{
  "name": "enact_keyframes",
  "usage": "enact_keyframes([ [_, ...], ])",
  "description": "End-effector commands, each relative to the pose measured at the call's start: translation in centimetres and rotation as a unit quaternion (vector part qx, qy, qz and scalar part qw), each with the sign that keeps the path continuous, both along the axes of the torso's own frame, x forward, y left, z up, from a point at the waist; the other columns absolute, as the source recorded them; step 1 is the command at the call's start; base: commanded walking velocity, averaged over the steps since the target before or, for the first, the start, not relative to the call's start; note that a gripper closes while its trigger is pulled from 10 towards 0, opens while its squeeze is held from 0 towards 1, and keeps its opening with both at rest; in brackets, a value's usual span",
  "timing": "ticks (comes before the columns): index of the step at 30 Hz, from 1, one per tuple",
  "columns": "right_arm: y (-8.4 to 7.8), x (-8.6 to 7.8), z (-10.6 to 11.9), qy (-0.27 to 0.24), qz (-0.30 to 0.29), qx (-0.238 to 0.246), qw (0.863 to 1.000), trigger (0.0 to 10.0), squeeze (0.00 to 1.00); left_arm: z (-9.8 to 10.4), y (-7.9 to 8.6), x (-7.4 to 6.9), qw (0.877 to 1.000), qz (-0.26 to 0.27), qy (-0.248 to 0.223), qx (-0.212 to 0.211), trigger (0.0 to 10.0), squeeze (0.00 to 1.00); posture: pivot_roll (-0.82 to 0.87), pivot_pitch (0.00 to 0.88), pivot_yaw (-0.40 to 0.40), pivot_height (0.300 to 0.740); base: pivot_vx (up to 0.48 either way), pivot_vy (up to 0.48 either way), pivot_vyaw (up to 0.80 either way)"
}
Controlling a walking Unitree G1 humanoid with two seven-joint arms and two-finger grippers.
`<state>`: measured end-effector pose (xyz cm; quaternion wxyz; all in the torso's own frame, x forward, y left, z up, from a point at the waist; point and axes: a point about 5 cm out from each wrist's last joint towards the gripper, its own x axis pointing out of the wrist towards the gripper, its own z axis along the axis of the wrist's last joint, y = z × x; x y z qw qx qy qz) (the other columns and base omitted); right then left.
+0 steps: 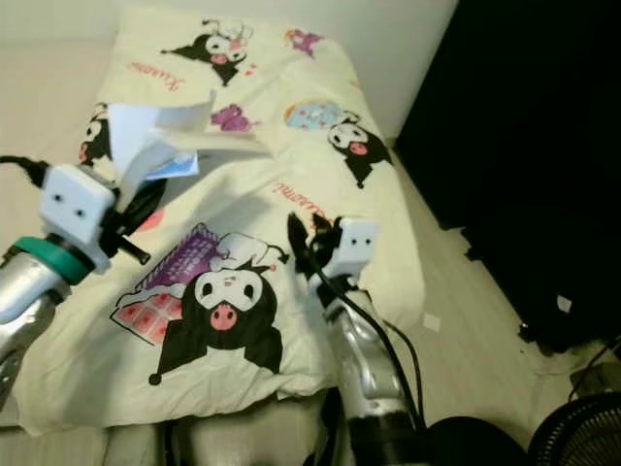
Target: Clean up the room
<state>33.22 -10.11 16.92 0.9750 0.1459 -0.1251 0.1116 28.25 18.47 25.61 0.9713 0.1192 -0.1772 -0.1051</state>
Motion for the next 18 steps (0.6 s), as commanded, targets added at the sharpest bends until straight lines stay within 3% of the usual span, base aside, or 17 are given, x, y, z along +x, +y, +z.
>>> enact_keyframes([
  [1, 0.1, 0.3, 0.5, -0.013, -0.023, 0.0, 1.0, 10.0, 0.0, 0.2, 1.2, -0.2, 0.998, 0.049, -0.003, -0.038, 10.0, 0.0, 0.24, 0.006, -0.023, 0.566, 0.0, 0.0, 0.0],
  [5, 0.1, 0.5, 1.0, -0.025, -0.035, -0.001, 0.999, 10.0, 0.0, -1.5, 1.0, -0.3, 0.994, 0.104, 0.0, -0.045, 10.0, 0.0, 0.25, 0.004, -0.028, 0.586, 0.0, 0.0, 0.0],
  [18, 0.3, 0.6, 0.1, -0.025, -0.053, -0.013, 0.998, 10.0, 0.0, -3.5, 0.9, 0.3, 0.989, 0.139, 0.026, -0.038, 10.0, 0.0, 0.23, 0.0, -0.035, 0.636, 0.0, 0.0, 0.0],
])
